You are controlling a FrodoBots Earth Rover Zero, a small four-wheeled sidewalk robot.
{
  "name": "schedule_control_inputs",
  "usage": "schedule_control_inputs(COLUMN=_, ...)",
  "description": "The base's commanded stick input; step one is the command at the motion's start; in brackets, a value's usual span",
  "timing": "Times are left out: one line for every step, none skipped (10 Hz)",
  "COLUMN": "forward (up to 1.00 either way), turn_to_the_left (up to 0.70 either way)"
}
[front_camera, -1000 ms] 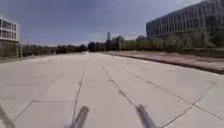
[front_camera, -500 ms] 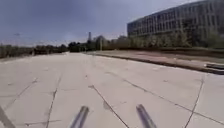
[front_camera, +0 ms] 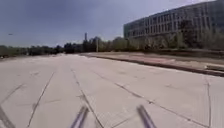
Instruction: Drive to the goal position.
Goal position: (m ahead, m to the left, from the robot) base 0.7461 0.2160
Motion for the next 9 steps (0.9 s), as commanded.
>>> schedule_control_inputs(forward=0.70, turn_to_the_left=0.35)
schedule_control_inputs(forward=0.70, turn_to_the_left=0.35)
schedule_control_inputs(forward=0.70, turn_to_the_left=0.35)
schedule_control_inputs(forward=0.70, turn_to_the_left=0.35)
schedule_control_inputs(forward=0.70, turn_to_the_left=0.35)
schedule_control_inputs(forward=0.70, turn_to_the_left=0.35)
schedule_control_inputs(forward=0.70, turn_to_the_left=0.35)
schedule_control_inputs(forward=0.70, turn_to_the_left=0.35)
schedule_control_inputs(forward=0.70, turn_to_the_left=0.35)
